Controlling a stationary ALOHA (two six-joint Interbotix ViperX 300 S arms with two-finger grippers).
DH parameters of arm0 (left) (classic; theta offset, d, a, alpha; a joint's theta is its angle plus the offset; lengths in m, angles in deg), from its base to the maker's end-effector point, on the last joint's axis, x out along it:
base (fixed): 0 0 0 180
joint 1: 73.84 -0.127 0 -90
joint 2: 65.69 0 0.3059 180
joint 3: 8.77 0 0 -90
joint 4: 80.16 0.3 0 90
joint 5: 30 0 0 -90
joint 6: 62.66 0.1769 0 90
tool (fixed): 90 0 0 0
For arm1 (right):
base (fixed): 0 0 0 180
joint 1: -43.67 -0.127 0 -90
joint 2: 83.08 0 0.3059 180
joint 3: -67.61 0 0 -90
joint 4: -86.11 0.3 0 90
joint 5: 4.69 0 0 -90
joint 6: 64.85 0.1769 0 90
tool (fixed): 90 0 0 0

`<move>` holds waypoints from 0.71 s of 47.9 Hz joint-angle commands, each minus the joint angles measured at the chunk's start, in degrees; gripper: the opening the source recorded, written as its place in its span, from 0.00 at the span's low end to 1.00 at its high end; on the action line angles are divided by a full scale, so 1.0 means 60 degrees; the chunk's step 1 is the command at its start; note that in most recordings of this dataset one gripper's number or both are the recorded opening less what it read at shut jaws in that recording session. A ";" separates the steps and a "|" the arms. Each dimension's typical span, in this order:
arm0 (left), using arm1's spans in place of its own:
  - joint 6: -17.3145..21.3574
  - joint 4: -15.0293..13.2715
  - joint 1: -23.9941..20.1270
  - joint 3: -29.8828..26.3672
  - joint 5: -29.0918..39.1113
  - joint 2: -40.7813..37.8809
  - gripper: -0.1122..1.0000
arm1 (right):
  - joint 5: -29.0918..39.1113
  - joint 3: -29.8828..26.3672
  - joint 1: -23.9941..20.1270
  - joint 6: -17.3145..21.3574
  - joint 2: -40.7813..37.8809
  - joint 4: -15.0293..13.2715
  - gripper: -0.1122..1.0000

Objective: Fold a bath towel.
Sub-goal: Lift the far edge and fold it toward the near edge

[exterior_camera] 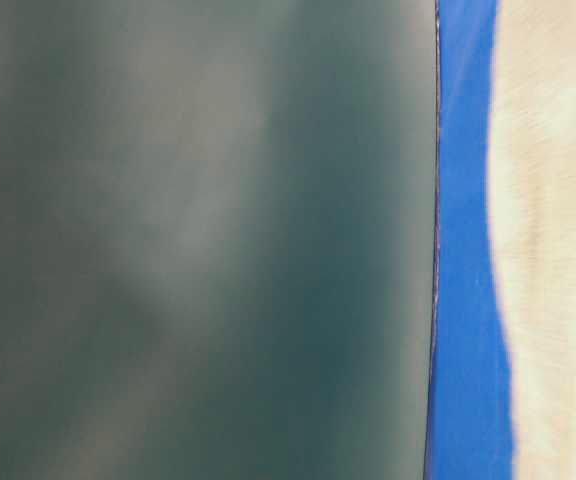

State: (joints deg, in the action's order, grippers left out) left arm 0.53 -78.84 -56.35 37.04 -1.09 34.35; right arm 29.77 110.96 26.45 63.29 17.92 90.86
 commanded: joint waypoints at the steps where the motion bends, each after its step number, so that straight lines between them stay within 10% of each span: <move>1: -0.0615 0.0029 0.1040 -0.0366 -0.0073 -0.0234 0.13 | -0.0234 -0.0483 -0.1304 0.1143 -0.0483 -0.0308 0.16; 17: -0.2021 0.0044 0.3560 -0.1934 -0.0044 -0.2212 0.13 | -0.0264 -0.2432 -0.4438 0.4336 -0.2783 -0.0820 0.16; 34: -0.2256 0.0059 0.4365 -0.2930 0.0527 -0.3120 0.13 | -0.0220 -0.3428 -0.5757 0.5859 -0.3926 -0.0850 0.16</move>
State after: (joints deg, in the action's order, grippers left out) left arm -13.01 -78.49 -30.87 20.78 1.81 15.10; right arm 28.36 91.80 -6.78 97.92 -5.98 85.76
